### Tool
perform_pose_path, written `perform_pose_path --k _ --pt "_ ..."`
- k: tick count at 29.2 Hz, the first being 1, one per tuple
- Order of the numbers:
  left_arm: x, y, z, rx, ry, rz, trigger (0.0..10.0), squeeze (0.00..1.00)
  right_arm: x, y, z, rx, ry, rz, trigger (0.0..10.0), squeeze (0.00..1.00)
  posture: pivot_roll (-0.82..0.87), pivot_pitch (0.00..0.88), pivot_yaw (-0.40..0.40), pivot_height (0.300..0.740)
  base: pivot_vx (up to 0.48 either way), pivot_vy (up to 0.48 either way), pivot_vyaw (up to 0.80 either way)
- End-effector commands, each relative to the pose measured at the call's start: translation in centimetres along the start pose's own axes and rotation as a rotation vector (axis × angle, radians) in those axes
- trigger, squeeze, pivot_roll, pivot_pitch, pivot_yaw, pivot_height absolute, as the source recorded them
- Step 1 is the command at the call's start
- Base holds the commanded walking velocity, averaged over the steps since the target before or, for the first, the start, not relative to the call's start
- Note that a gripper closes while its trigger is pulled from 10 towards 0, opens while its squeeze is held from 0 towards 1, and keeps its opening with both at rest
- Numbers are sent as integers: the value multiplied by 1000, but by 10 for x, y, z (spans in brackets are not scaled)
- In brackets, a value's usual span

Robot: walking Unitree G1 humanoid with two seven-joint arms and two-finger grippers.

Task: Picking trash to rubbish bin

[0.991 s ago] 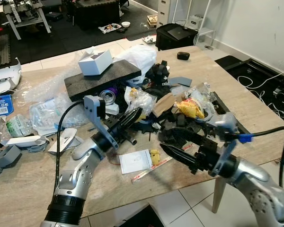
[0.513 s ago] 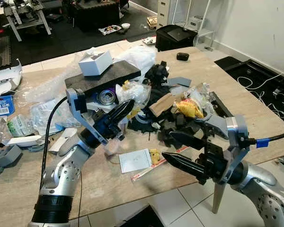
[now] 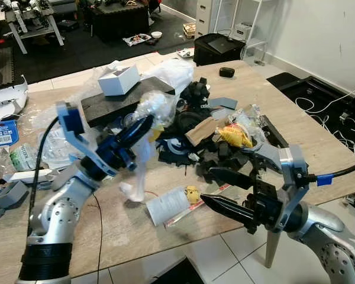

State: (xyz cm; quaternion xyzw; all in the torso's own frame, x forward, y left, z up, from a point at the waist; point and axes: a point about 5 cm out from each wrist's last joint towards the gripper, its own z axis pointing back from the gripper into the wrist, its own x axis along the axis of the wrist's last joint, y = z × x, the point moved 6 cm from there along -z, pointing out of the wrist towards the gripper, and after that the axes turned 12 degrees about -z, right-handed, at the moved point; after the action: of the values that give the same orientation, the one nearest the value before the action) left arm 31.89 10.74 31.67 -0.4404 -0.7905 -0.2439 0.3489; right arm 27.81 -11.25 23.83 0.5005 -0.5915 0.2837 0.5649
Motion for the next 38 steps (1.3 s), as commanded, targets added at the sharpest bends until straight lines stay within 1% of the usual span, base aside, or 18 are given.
perform_pose_path --k 1,2,6,7,8,9,10,11,12,17,18,23,25,29,34,38 --pt "11 1 2 -9 -22 -2 0 0 -2 1 0 0 18 9 10000 0 -201 192 77 740 0 0 0" --pt "15 -1 3 -20 -27 0 0 0 -4 1 -1 -5 23 9 10000 0 -201 192 77 740 0 0 0" --pt "17 -5 5 -45 -22 11 0 0 -6 0 -1 -18 26 12 10000 0 -201 195 79 740 0 0 0" --pt "17 -6 6 -50 -21 19 275 0 -7 -1 -1 -24 26 15 10000 0 -201 195 79 740 0 0 0" --pt "16 -6 7 -52 -14 25 1843 0 -7 -2 -1 -29 26 14 10000 0 -201 198 79 740 0 0 0" --pt "14 -6 9 -49 -3 30 4157 0 -7 -3 -1 -35 25 13 10000 0 -199 199 79 740 0 0 0" --pt "10 -4 12 -30 18 33 8078 0 -8 -4 -2 -39 23 11 10000 0 -196 200 78 740 0 0 0" --pt "8 -3 13 -19 27 32 8078 0 -8 -4 -2 -40 23 11 10000 0 -196 200 78 740 0 0 0" --pt "5 -2 14 -12 38 34 10000 0 -8 -4 -3 -40 24 11 10000 0 -191 202 78 740 0 0 0" --pt "0 -7 16 -17 47 82 10000 0 -12 -5 -6 -44 31 9 10000 0 -191 202 78 740 0 0 0" --pt "0 -16 18 -59 45 112 10000 0 -12 -5 -6 -44 34 8 10000 0 -191 202 78 740 0 0 0" --pt "-2 -26 20 -93 59 143 10000 0 -13 -6 -7 -46 37 8 10000 0 -186 202 77 740 0 0 0" --pt "-8 -26 22 -83 89 145 10000 0 -13 -6 -7 -46 37 8 10000 0 -186 202 77 740 0 0 0" --pt "-11 -25 22 -70 96 151 10000 0 -14 -6 -8 -45 41 9 10000 0 -186 201 79 740 0 0 0" --pt "-15 -26 22 -59 97 165 10000 0 -17 -5 -8 -41 56 5 10000 0 -186 200 77 740 -259 0 0" --pt "-26 -32 20 -53 102 190 10000 0 -23 -5 -9 -41 73 -2 10000 0 -185 199 75 740 -281 0 0"
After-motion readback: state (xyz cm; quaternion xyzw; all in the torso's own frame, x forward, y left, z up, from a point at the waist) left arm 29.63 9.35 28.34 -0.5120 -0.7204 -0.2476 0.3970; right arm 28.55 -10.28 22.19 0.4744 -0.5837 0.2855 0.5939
